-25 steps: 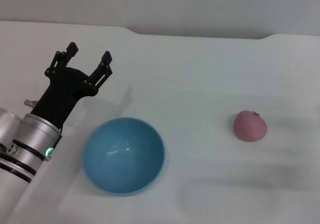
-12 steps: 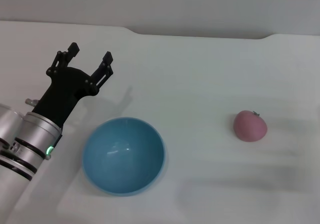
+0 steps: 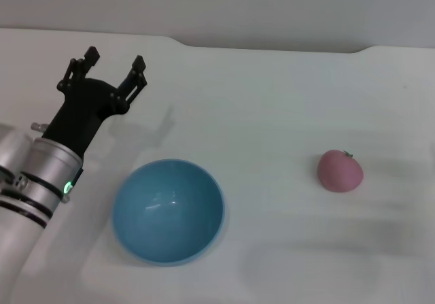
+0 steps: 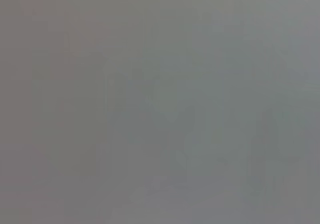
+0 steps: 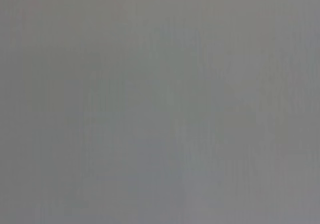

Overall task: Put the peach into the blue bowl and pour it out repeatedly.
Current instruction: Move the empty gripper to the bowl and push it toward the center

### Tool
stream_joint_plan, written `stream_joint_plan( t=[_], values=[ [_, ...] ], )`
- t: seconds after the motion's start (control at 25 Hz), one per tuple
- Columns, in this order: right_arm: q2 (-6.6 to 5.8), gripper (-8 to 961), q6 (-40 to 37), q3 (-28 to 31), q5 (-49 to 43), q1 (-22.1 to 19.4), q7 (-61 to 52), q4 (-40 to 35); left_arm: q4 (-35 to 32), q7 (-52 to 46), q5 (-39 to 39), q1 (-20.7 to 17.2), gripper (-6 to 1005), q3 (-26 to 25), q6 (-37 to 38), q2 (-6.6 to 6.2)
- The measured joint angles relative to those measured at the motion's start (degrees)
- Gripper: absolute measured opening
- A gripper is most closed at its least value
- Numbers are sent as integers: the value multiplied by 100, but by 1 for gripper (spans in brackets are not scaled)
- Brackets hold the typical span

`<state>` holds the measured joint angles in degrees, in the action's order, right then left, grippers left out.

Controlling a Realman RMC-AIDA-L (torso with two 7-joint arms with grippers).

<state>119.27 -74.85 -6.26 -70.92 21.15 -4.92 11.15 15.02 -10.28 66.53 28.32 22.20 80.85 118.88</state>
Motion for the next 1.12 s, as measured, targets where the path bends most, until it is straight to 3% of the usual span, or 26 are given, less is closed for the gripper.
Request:
stream_joint_plan(
  t=[0.2,0.36,0.48,0.68,0.88,1.0,1.12],
  values=[
    [-8,561,167,98,0,76,0,-26,-146,12,1,254,845,-407,-511,-18],
    [-18,561,260,175,0,150,0,-39,-408,-277,2,667,844,-682,-1085,-54],
    [-18,562,266,178,0,172,0,-46,-844,-1247,103,964,844,-573,-1390,-81],
    [-18,561,274,179,0,161,0,-45,-1876,-2909,544,1130,844,-97,-1846,-85],
    [-6,557,281,178,0,113,0,-43,-3133,-4557,622,1018,845,1412,-2544,-84],
    [-5,555,281,183,0,97,0,-40,-4059,-5619,626,689,845,2653,-3007,-93],
    [-4,553,281,188,0,90,0,-41,-5261,-6697,703,100,846,4010,-3613,-129]
  ],
)
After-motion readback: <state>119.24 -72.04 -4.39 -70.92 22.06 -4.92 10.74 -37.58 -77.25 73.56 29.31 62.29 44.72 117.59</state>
